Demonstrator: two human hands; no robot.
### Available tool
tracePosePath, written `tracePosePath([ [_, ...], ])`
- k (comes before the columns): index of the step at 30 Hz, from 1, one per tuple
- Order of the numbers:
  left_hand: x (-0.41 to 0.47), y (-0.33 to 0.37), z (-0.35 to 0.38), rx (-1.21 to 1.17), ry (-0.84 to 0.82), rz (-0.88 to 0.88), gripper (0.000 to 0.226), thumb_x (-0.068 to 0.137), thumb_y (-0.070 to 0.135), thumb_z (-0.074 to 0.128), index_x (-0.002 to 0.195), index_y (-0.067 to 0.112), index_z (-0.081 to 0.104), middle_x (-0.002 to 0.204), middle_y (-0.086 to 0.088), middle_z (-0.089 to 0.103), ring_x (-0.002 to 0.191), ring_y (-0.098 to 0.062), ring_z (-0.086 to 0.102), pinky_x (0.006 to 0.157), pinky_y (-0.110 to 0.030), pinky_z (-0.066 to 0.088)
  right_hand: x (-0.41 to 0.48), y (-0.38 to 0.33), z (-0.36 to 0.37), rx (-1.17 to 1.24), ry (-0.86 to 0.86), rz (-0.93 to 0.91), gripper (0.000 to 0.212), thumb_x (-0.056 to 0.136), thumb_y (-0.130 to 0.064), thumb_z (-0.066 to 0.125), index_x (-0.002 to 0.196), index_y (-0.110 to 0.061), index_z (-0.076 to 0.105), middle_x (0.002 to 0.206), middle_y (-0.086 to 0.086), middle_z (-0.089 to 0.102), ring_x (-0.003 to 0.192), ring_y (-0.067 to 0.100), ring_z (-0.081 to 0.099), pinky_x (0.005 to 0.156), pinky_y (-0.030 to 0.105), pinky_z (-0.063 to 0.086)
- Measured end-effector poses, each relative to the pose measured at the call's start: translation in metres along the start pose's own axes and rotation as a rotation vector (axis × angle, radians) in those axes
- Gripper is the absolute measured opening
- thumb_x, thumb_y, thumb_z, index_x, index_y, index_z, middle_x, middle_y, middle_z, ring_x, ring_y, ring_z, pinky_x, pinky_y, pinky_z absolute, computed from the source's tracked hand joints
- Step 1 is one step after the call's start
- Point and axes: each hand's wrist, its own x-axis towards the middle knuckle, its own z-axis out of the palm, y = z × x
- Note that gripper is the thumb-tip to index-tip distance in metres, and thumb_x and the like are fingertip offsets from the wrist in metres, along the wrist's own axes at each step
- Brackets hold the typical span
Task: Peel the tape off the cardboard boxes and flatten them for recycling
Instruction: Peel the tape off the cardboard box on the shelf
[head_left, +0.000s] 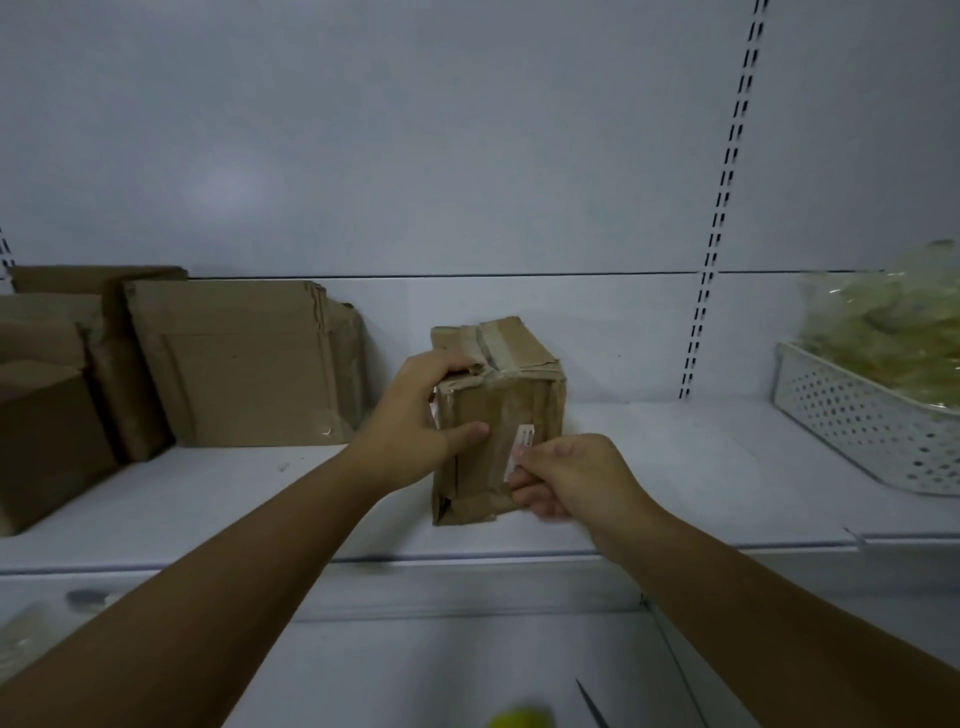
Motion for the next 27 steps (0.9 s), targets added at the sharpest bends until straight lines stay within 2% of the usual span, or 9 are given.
tracePosePath([
  [3, -0.001, 0.003, 0.005, 0.012, 0.042, 0.030, 0.056, 0.070, 0.020, 0.078, 0.117, 0.027, 0.049, 0.111, 0.025, 0.042, 0.112, -0.011, 0.044, 0.096, -0.029, 0.040, -0.002, -0.001, 0.008, 0.164, -0.026, 0.123, 0.022, 0.082, -0.024, 0.070, 0.082, -0.003, 0.066, 0.066, 0.008, 0.073, 0.056, 0.017, 0.068, 0.050, 0.022, 0.053],
  [8, 0.000, 0.004, 0.010, 0.013, 0.105, 0.018, 0.053, 0.067, 0.020, 0.080, 0.113, 0.021, 0.053, 0.112, 0.005, 0.049, 0.110, -0.016, 0.048, 0.095, -0.033, 0.044, -0.004, -0.004, 0.014, 0.419, -0.056, 0.270, 0.020, 0.085, -0.025, 0.066, 0.084, -0.005, 0.064, 0.066, 0.005, 0.074, 0.057, 0.012, 0.070, 0.045, 0.017, 0.050],
  [14, 0.002, 0.005, 0.017, 0.046, 0.181, 0.046, 0.049, 0.065, 0.019, 0.081, 0.107, 0.018, 0.057, 0.102, 0.011, 0.046, 0.104, -0.016, 0.049, 0.088, -0.028, 0.042, -0.001, -0.003, 0.016, 0.557, -0.044, 0.274, 0.019, 0.084, -0.025, 0.066, 0.082, -0.006, 0.065, 0.062, 0.003, 0.072, 0.050, 0.008, 0.066, 0.042, 0.015, 0.048],
  [18, 0.003, 0.003, 0.018, 0.068, 0.166, 0.066, 0.052, 0.065, 0.022, 0.081, 0.109, 0.019, 0.054, 0.103, 0.013, 0.044, 0.104, -0.016, 0.047, 0.088, -0.026, 0.040, 0.001, -0.003, 0.018, 0.560, -0.003, 0.278, 0.020, 0.083, -0.026, 0.067, 0.077, -0.007, 0.065, 0.056, 0.000, 0.069, 0.043, 0.005, 0.061, 0.039, 0.014, 0.045],
  [21, 0.001, 0.002, 0.018, 0.083, 0.143, 0.084, 0.058, 0.064, 0.026, 0.081, 0.113, 0.021, 0.050, 0.103, 0.022, 0.039, 0.105, -0.013, 0.044, 0.088, -0.021, 0.039, 0.002, -0.005, 0.020, 0.567, 0.011, 0.280, 0.017, 0.086, -0.018, 0.064, 0.074, -0.007, 0.065, 0.052, -0.002, 0.067, 0.040, 0.002, 0.057, 0.037, 0.013, 0.043],
  [25, 0.001, 0.000, 0.018, 0.112, 0.105, 0.099, 0.070, 0.058, 0.024, 0.084, 0.118, 0.020, 0.047, 0.109, 0.012, 0.040, 0.108, -0.013, 0.042, 0.091, -0.024, 0.038, 0.001, -0.007, 0.021, 0.520, 0.026, 0.244, 0.020, 0.088, -0.013, 0.059, 0.070, -0.007, 0.065, 0.048, -0.004, 0.064, 0.037, 0.001, 0.053, 0.036, 0.012, 0.041],
  [27, 0.001, -0.001, 0.018, 0.097, 0.100, 0.106, 0.071, 0.057, 0.023, 0.083, 0.117, 0.026, 0.044, 0.109, 0.013, 0.040, 0.109, -0.013, 0.042, 0.091, -0.023, 0.037, 0.002, -0.010, 0.018, 0.433, 0.047, 0.151, 0.021, 0.087, -0.012, 0.059, 0.067, -0.009, 0.065, 0.049, -0.003, 0.063, 0.039, 0.003, 0.052, 0.037, 0.014, 0.041],
])
